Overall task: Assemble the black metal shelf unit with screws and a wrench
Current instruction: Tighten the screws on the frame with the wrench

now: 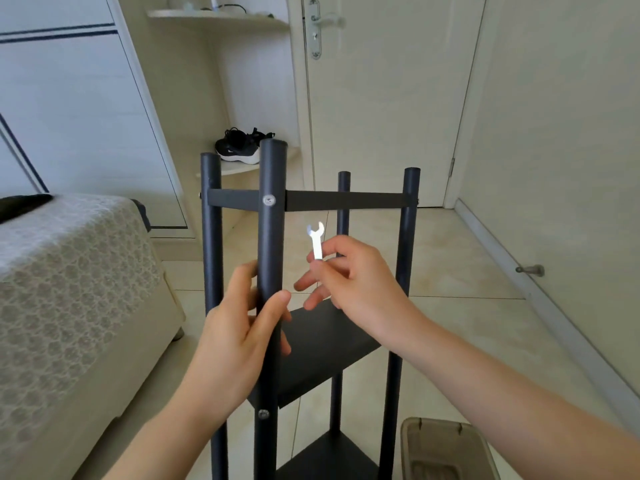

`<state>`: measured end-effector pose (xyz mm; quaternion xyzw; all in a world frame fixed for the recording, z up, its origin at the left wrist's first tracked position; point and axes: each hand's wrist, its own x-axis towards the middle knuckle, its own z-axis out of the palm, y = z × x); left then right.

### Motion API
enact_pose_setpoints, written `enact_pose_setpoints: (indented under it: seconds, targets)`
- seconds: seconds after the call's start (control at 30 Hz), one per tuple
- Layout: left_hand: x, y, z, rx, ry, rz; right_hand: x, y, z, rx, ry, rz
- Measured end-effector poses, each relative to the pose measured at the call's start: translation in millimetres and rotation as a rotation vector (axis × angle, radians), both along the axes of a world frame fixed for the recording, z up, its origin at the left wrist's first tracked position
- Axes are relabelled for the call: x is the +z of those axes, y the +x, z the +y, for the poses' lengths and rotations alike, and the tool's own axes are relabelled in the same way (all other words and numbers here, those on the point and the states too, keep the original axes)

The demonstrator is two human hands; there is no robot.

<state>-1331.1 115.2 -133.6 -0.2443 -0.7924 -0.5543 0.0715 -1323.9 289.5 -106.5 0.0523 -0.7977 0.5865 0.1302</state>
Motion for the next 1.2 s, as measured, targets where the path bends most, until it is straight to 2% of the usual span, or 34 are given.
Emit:
enact_pose_setpoints:
  seconds: [0.2, 0.53, 0.97, 1.2]
  targets:
    - [-3, -4, -3, 0.023, -0.029, 0.084, -1, -8, -7, -0.006, 0.087, 0.083]
    - [-2, -3, -9, 0.041, -0.069, 0.092, 3, -12, -13, -0.103, 0.110, 0.167]
    - [-1, -4, -11, 0.027, -0.093, 0.100, 7, -16, -13, -0.033, -0.043, 0.149]
    - [-1, -3, -11, 0.012, -0.085, 0.082, 12, -17, -15, -0.077, 0.002, 0.234]
